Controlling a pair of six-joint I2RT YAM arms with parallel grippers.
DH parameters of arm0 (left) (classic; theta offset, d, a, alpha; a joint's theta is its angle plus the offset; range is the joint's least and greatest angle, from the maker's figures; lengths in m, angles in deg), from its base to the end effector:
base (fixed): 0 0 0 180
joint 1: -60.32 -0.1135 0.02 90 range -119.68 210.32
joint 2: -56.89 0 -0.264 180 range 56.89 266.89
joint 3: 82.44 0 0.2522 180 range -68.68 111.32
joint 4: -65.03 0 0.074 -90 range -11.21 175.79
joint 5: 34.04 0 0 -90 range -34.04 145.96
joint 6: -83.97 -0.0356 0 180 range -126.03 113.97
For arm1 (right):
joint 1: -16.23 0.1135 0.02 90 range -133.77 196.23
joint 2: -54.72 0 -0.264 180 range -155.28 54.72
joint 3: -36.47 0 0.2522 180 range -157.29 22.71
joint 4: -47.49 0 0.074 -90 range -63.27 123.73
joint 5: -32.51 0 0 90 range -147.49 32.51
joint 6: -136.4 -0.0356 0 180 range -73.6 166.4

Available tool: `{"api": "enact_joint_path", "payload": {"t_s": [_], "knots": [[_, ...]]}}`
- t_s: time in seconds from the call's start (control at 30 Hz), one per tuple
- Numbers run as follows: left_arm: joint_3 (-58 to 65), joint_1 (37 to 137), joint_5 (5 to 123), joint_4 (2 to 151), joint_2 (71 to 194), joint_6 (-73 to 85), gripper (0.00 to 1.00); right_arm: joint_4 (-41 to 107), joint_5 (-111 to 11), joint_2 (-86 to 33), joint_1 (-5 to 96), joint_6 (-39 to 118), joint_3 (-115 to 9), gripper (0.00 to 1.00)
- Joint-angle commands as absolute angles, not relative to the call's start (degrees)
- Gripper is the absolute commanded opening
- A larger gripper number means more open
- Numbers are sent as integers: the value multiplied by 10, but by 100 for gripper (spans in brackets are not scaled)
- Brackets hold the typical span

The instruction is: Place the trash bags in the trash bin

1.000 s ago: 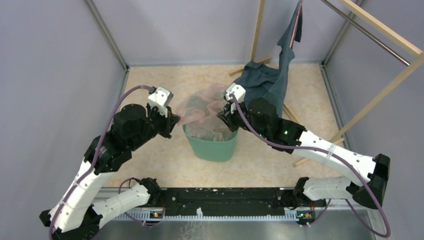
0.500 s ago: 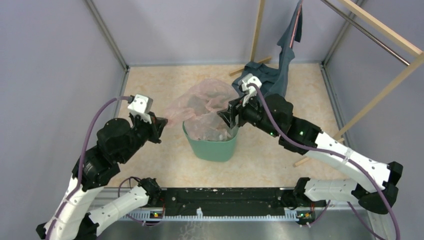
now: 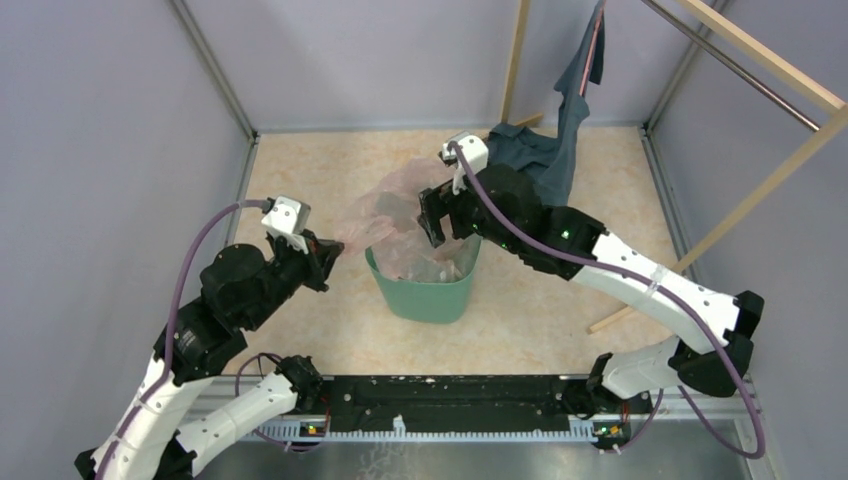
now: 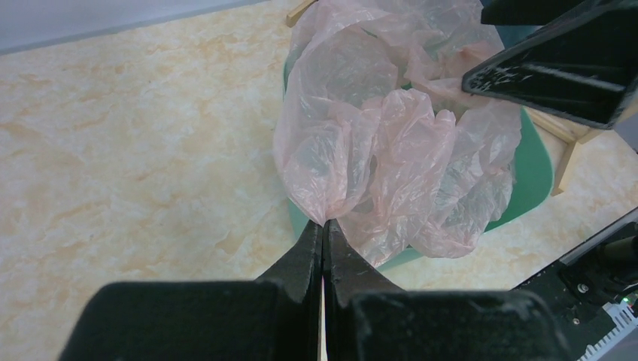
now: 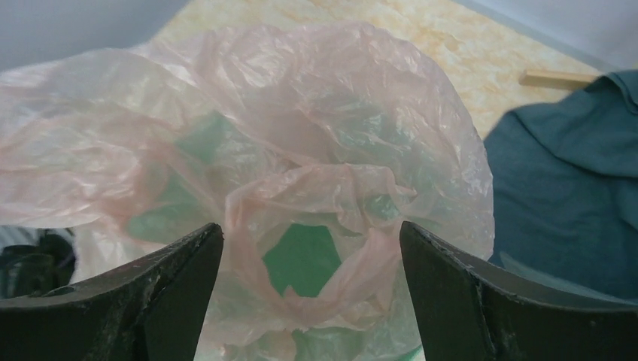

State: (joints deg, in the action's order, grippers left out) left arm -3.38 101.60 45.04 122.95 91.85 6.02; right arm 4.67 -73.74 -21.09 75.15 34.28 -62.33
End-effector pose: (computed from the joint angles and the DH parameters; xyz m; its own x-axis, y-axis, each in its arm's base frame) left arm 0.0725 -0.0547 0.4143 -0.2819 -0.0253 -0.9591 0.4608 0.8732 -0.1585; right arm 0.1578 0.2426 0.4312 -0.3153 -0.1327 -0.9397 -0.6343 0.7660 0.1047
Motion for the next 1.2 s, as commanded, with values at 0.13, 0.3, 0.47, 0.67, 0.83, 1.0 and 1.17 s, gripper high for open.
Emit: {"api": "enact_joint_path", "payload": {"t_s": [0.13, 0.3, 0.47, 0.67, 0.83, 1.0, 1.17], "knots": [[-43, 1015, 459, 1190, 918, 63, 0, 3, -787, -222, 764, 416, -637, 86], [-44, 1015, 459, 1190, 922, 63, 0, 30, -788, -234, 765, 460, -587, 91], [-52, 1015, 457, 1189, 921, 67, 0, 58, -786, -241, 768, 489, -563, 77], [-61, 1015, 461, 1188, 922, 74, 0, 79, -835, -249, 769, 461, -568, 17], [-69, 1015, 459, 1192, 920, 76, 0, 83, -930, -214, 769, 433, -575, 0], [-76, 1015, 452, 1202, 917, 73, 0, 83, -920, -161, 770, 407, -570, 0], [-78, 1015, 450, 1215, 911, 73, 0, 80, -899, -113, 769, 359, -557, 0]]}}
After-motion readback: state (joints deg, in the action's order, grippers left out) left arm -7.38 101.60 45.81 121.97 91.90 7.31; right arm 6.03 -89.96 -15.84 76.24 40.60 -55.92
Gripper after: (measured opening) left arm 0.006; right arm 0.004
